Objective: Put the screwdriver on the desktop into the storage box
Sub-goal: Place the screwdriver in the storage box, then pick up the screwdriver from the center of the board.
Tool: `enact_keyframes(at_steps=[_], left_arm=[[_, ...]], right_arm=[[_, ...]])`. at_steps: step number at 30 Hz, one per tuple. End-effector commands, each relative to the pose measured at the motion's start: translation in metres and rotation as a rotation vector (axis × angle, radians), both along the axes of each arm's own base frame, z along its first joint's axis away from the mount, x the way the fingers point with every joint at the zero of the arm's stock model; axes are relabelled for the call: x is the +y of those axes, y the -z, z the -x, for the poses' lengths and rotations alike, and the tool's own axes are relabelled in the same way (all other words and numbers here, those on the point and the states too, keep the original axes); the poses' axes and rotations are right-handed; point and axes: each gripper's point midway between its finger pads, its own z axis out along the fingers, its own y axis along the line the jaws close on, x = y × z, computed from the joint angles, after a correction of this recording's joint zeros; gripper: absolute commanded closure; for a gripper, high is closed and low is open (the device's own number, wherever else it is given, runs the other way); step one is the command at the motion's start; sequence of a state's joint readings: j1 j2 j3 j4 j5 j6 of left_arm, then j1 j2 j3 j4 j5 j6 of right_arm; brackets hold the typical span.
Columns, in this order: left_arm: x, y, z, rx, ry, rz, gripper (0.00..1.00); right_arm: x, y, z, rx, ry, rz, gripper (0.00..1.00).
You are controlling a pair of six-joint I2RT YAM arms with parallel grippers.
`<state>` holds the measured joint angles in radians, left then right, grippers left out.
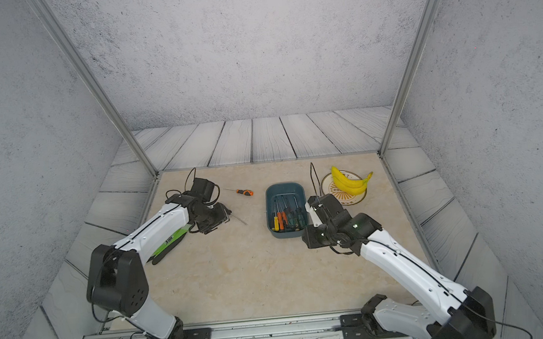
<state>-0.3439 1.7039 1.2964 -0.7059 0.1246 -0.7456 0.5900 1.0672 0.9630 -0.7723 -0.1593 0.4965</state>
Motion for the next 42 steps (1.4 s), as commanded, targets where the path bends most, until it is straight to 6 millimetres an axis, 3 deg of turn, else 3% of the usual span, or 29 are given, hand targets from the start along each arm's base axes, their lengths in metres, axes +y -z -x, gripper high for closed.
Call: enact_keyframes(at_steps=[1, 10, 24, 30, 42], left_arm=[[0.012, 0.009, -0.015, 0.022, -0.042, -0.066, 0.41], [0.016, 0.035, -0.059, 0.041, -0.093, -0.101, 0.37], [0.017, 0.062, -0.106, 0.028, -0.150, -0.110, 0.41], [0.019, 0.071, -0.116, 0.043, -0.153, -0.127, 0.45], [0.019, 0.090, -0.116, 0.077, -0.138, -0.135, 0.58]], right_arm=[[-0.011, 0.004, 0.012, 0.006, 0.014, 0.016, 0.68], [-0.031, 0.014, 0.035, 0.002, 0.052, 0.021, 0.68], [-0.040, 0.022, 0.043, 0.018, 0.087, 0.025, 0.68], [-0.041, 0.022, 0.043, 0.018, 0.090, 0.031, 0.68], [-0.038, 0.028, 0.037, 0.026, 0.080, 0.056, 0.68]])
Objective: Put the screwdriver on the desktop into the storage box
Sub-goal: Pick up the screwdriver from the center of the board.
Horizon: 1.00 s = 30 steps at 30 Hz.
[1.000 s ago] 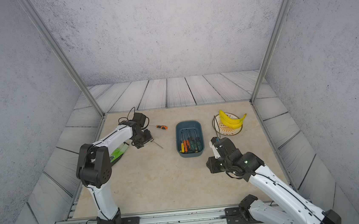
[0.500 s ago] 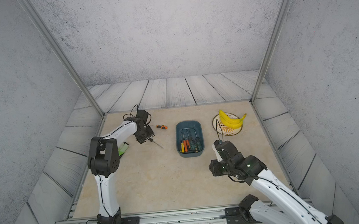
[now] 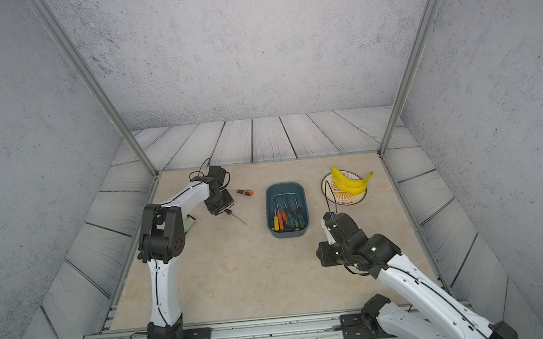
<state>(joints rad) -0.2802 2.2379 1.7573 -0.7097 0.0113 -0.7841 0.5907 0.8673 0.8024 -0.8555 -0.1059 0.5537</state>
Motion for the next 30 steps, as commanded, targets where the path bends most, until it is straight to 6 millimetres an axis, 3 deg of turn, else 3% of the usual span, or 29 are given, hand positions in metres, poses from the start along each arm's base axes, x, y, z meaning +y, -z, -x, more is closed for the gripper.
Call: enact_keyframes(at_steps=[1, 3, 6, 13, 17, 24, 30], left_arm=[[0.007, 0.013, 0.001, 0.036, -0.001, -0.021, 0.59], [0.007, 0.016, 0.003, 0.046, 0.004, -0.022, 0.66], [0.008, 0.018, 0.008, 0.060, 0.005, -0.023, 0.67], [0.009, 0.015, 0.019, 0.063, 0.014, -0.035, 0.53], [0.011, 0.013, 0.025, 0.058, 0.027, -0.056, 0.54], [0.003, 0.019, 0.036, 0.073, 0.062, -0.071, 0.66], [-0.002, 0.011, 0.036, 0.054, 0.117, -0.088, 0.90]], right_arm=[[-0.001, 0.001, -0.003, -0.009, 0.001, 0.018, 0.68], [-0.002, 0.001, -0.003, -0.014, 0.002, 0.025, 0.68], [-0.003, 0.001, -0.005, -0.021, 0.002, 0.029, 0.68], [0.000, 0.004, -0.007, -0.014, -0.002, 0.030, 0.68], [0.001, 0.005, -0.007, -0.011, -0.003, 0.027, 0.68], [0.000, 0.008, -0.007, -0.014, -0.003, 0.030, 0.68], [-0.001, 0.004, -0.014, -0.047, 0.000, 0.043, 0.68]])
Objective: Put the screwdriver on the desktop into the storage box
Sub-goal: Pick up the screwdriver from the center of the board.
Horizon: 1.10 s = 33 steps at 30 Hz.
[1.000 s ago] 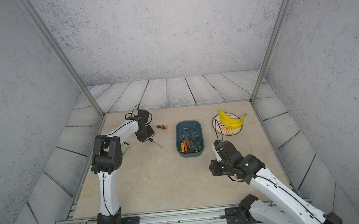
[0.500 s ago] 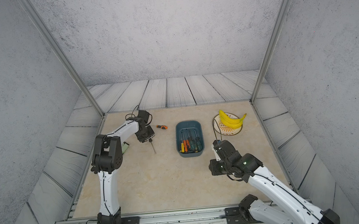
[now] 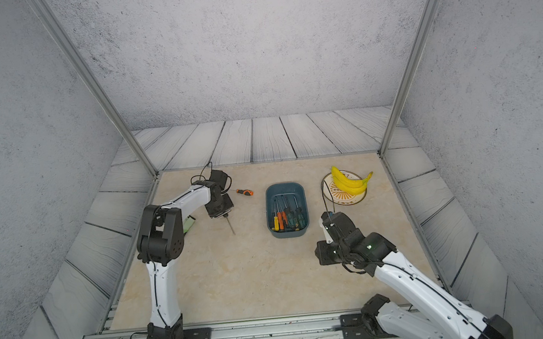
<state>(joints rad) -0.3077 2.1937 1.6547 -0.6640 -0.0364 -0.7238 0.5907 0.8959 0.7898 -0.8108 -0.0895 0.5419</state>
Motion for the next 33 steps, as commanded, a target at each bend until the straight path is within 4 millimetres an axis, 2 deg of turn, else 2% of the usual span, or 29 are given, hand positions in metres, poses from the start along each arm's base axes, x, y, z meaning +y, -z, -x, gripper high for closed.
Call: enact_keyframes(at_steps=[1, 3, 6, 10, 12, 16, 23, 28, 33], left_arm=[[-0.001, 0.001, 0.020, 0.058, 0.053, -0.027, 0.94], [-0.002, -0.006, 0.020, 0.050, 0.082, -0.026, 1.00], [-0.008, -0.026, 0.021, 0.025, 0.151, -0.004, 1.00], [-0.029, -0.066, 0.026, -0.010, 0.281, 0.100, 1.00], [-0.045, -0.087, 0.034, -0.024, 0.360, 0.191, 1.00], [-0.077, -0.122, 0.066, -0.022, 0.530, 0.353, 1.00], [-0.111, -0.160, 0.144, 0.044, 0.805, 0.467, 1.00], [-0.130, -0.182, 0.193, 0.049, 0.926, 0.556, 1.00], [-0.147, -0.206, 0.230, 0.023, 1.018, 0.635, 1.00]], right_arm=[[-0.003, -0.003, -0.008, -0.042, 0.004, 0.030, 0.68], [-0.003, -0.008, -0.012, -0.069, -0.001, 0.036, 0.68], [-0.002, -0.018, -0.021, -0.122, -0.017, 0.049, 0.67], [0.000, -0.036, -0.032, -0.215, -0.071, 0.076, 0.67], [0.003, -0.046, -0.037, -0.273, -0.119, 0.091, 0.66], [0.009, -0.065, -0.046, -0.402, -0.224, 0.123, 0.64], [0.040, -0.092, -0.048, -0.625, -0.441, 0.053, 0.64], [0.063, -0.109, -0.038, -0.744, -0.630, 0.024, 0.62], [0.080, -0.112, -0.027, -0.801, -0.816, 0.045, 0.58]])
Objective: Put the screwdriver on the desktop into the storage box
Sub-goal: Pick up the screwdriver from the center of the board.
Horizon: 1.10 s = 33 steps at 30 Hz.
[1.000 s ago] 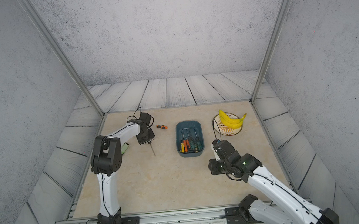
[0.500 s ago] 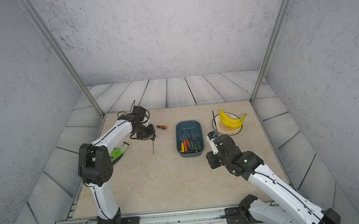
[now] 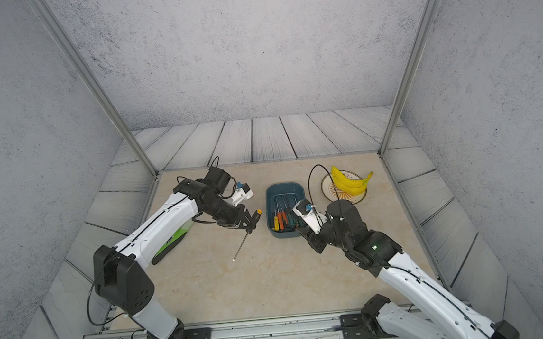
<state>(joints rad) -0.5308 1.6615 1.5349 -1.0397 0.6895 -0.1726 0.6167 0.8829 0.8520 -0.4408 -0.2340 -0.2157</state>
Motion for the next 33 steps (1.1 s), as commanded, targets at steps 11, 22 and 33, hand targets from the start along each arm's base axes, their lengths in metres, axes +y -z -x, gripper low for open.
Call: enact_keyframes(at_steps=[11, 22, 33], left_arm=[[-0.022, -0.044, 0.089, 0.016, 0.210, 0.162, 1.00], [-0.028, -0.043, 0.124, 0.058, 0.290, 0.162, 1.00], [-0.033, -0.051, 0.135, 0.076, 0.327, 0.180, 1.00]], right_arm=[[0.042, -0.027, 0.056, -0.443, -0.470, 0.160, 0.49], [0.062, -0.021, 0.062, -0.602, -0.604, 0.374, 0.48], [0.079, -0.007, 0.069, -0.629, -0.699, 0.464, 0.47]])
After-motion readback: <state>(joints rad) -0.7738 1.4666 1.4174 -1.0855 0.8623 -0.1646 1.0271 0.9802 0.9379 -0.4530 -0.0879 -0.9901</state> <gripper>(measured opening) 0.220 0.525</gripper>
